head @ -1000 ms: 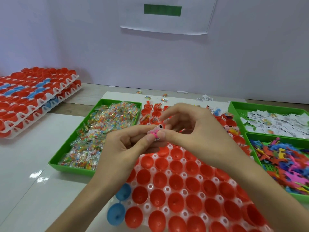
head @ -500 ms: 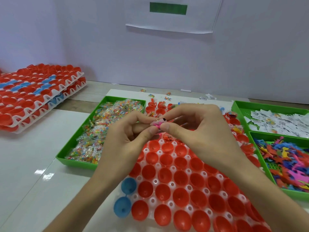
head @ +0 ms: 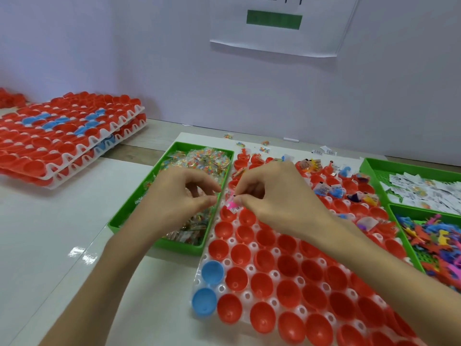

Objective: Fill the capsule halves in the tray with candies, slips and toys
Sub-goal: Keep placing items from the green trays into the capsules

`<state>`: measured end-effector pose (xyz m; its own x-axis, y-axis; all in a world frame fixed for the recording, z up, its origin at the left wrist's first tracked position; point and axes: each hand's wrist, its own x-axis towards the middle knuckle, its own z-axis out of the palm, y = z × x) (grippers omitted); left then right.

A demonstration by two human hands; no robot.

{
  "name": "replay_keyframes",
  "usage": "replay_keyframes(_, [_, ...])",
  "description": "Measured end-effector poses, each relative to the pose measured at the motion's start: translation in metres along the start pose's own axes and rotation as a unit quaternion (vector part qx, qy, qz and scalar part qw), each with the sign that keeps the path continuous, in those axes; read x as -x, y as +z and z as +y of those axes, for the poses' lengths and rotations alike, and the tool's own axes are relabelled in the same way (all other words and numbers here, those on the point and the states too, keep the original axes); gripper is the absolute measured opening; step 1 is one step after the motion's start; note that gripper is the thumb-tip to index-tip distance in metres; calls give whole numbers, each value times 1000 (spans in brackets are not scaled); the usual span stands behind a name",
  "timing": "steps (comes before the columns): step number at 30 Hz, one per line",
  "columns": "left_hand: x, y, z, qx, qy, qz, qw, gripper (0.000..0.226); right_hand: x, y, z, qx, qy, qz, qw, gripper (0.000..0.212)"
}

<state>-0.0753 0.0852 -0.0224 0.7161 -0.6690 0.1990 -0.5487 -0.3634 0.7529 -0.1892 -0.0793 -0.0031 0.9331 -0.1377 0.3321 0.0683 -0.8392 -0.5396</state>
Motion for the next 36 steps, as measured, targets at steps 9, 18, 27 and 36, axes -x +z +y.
replay_keyframes(9, [-1,5,-6,-53,1,-37,998,13,-4,17,-3,81,-7,-62,995,7])
replay_keyframes(18, [-1,7,-6,-59,11,-38,997,18,-14,18,-6,119,10,-108,987,8])
replay_keyframes(27, [-3,2,-10,-29,9,51,998,17,-19,2,-3,70,26,-197,978,15])
replay_keyframes(36, [-3,-2,-15,-55,-13,101,993,19,-15,-14,-5,38,16,-136,990,5])
